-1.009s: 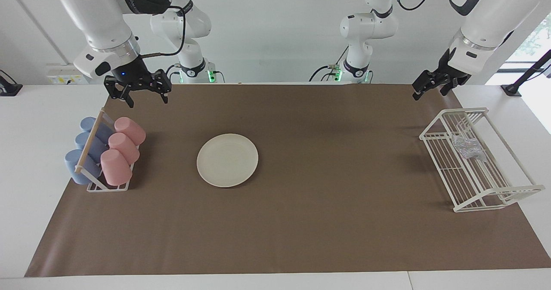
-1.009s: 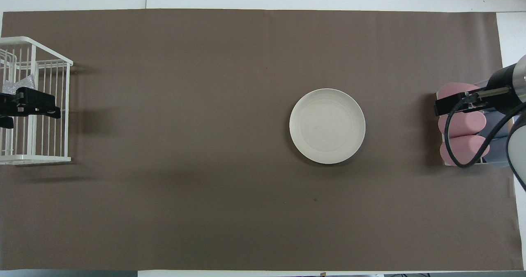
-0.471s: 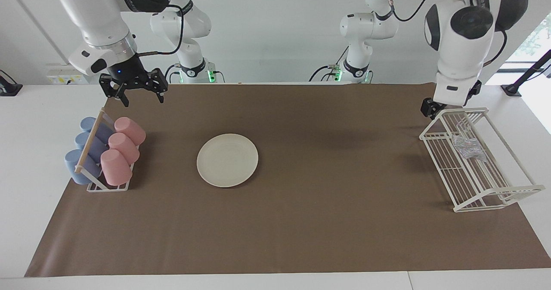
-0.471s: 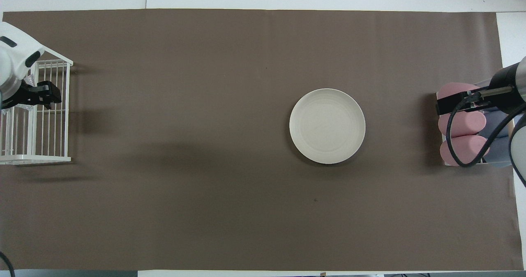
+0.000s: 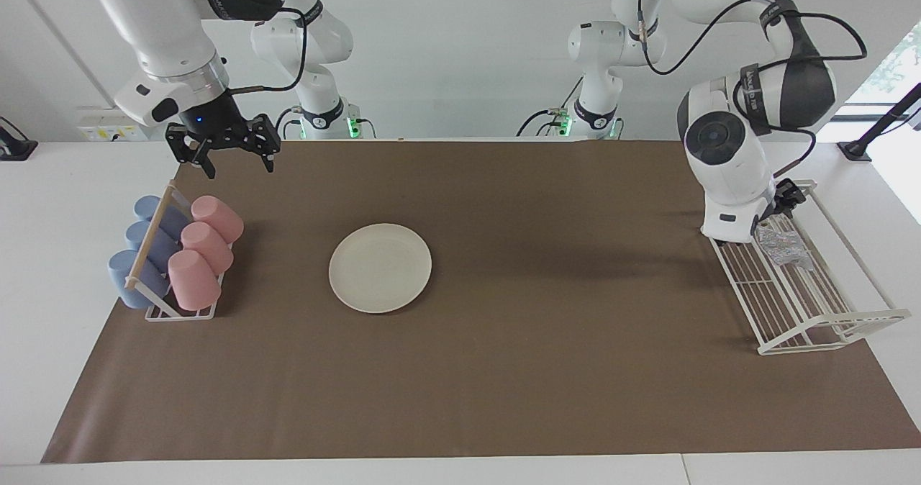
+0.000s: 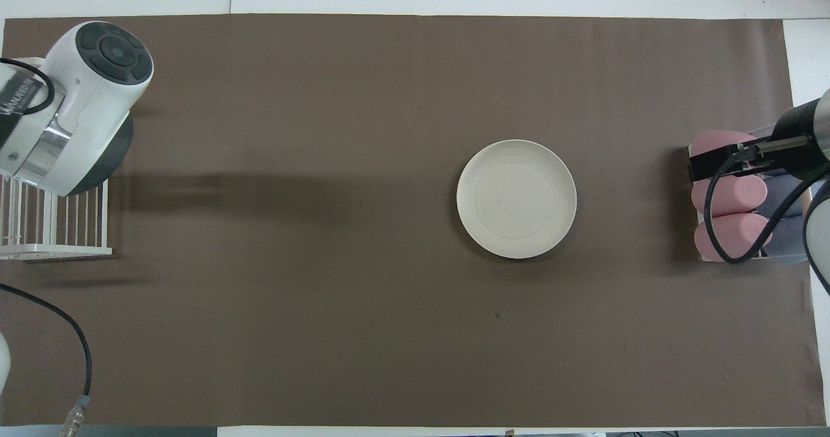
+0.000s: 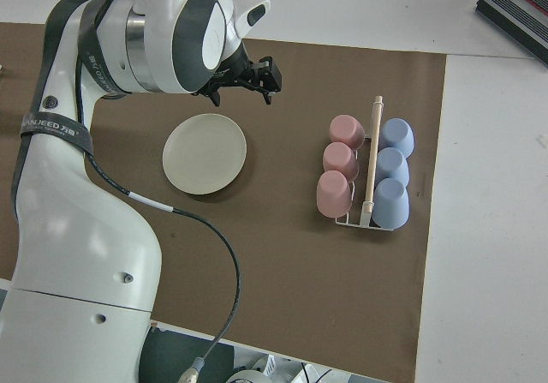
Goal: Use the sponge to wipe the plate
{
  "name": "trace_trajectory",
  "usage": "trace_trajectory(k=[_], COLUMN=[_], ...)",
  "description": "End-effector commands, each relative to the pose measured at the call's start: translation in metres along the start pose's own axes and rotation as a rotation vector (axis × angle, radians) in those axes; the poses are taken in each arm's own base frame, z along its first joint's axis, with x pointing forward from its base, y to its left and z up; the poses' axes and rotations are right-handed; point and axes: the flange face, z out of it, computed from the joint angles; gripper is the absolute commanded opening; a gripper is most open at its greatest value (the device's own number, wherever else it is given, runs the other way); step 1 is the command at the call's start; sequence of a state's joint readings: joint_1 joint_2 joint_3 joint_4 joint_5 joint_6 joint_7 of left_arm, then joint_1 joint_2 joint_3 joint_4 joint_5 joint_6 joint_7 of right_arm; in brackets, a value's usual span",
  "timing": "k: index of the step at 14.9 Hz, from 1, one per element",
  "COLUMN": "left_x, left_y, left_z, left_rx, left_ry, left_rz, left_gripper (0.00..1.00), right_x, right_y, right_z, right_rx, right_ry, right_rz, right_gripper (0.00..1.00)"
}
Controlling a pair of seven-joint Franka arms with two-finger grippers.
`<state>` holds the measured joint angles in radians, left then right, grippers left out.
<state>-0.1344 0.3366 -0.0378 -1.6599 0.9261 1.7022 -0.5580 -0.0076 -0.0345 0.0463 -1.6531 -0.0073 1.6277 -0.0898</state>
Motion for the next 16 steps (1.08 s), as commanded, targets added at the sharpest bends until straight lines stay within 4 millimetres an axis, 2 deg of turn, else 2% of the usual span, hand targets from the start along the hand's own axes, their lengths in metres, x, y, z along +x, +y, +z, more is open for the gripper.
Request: trace_trajectory(k=[1,4,5,6,9,10,12,14,16], left_x=[0.001,0.001,0.0,0.0,-0.002,-0.002,-0.002,0.0,0.005], left_y=[0.01,0.011,0.011,0.011,0.011,0.01,0.009,0.009,-0.005], left_z=[0.015,0.016,0.016,0.016,0.017,0.019,0.019,0.017,0.002], left_rx=[0.081,0.075,0.076,0.078,0.083,0.084,0.08,0.07,0.021], left_ry=[0.037,0.039,0.035,0.032,0.026,0.023,0.025,0.03,0.022], left_rz=[0.012,-0.02,-0.02,-0.022,-0.036,-0.043,-0.059,-0.084,-0.122], left_gripper=[1.0,0.99,0.93,0.79,0.11,0.0,0.0,0.0,0.0], right_x=[0.0,0.001,0.0,-0.002,-0.005,-0.005,-0.005,-0.004,-0.004], right_y=[0.003,-0.003,-0.003,-0.003,-0.005,-0.006,-0.014,-0.042,-0.064], right_z=[0.0,0.0,-0.001,0.001,0.007,0.007,0.006,0.006,0.004], right_rx=[-0.014,-0.014,-0.016,-0.016,-0.021,-0.022,-0.023,-0.014,-0.004], right_ry=[-0.001,-0.001,-0.002,-0.007,-0.019,-0.018,-0.018,-0.019,-0.02], right_rz=[0.057,0.195,0.236,0.293,0.44,0.493,0.642,0.749,0.883], right_gripper=[1.0,1.0,1.0,1.0,1.0,1.0,1.0,1.0,1.0])
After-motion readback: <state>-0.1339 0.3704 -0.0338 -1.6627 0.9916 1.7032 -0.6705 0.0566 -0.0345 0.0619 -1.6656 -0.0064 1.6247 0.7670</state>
